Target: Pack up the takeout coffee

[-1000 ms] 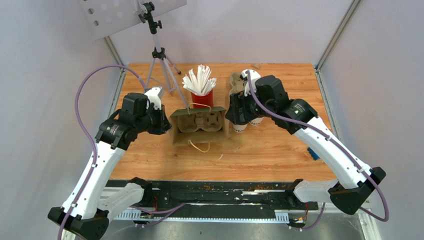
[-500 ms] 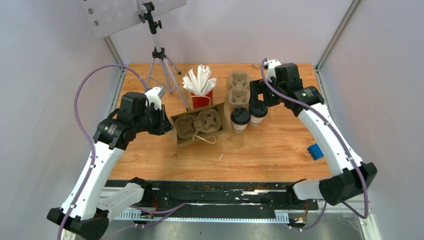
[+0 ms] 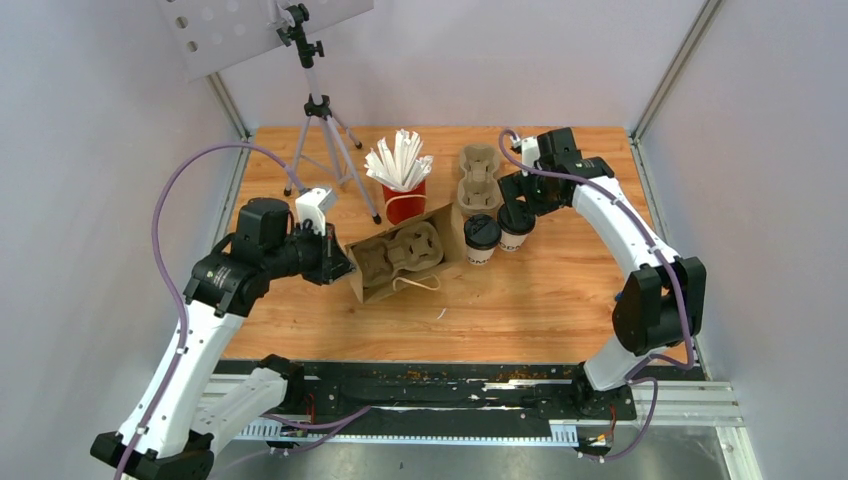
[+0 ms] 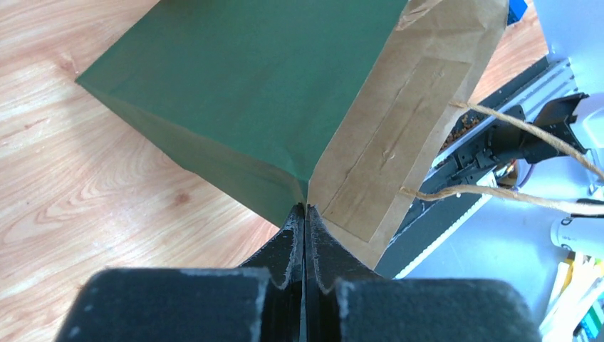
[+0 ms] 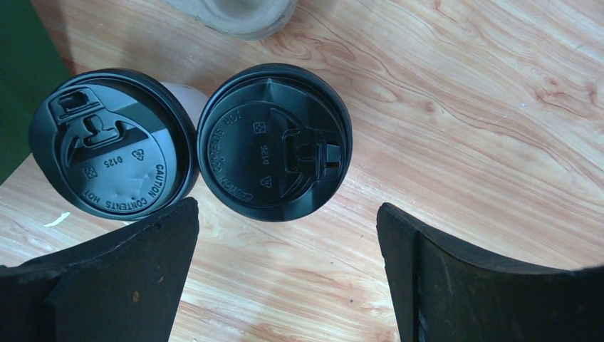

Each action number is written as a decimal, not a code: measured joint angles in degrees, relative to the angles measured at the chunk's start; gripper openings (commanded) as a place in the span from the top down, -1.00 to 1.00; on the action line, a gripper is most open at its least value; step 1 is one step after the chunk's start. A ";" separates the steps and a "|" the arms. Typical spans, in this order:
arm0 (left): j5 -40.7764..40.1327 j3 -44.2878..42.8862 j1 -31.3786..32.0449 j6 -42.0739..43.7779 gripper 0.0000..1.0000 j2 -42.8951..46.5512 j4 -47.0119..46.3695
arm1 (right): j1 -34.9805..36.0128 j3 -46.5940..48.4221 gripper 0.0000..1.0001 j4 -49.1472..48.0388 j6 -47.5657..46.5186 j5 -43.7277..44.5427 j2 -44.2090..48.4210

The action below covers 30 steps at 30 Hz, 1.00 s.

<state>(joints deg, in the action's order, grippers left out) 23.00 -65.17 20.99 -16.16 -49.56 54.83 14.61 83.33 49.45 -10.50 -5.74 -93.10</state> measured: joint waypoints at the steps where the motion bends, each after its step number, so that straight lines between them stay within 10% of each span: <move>1: 0.48 0.37 0.15 0.37 1.00 0.42 -0.46 | -0.15 0.00 -0.90 0.00 -0.37 0.00 -0.17; 30: 0.20 4.35 0.79 5.16 0.96 5.53 -2.54 | -0.24 5.68 -0.78 0.63 -3.15 -2.56 -9.05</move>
<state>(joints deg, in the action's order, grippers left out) 23.20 -60.82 21.78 -11.00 -44.03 52.29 14.37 89.01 50.09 -13.65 -8.29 -102.15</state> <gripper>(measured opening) 0.021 0.917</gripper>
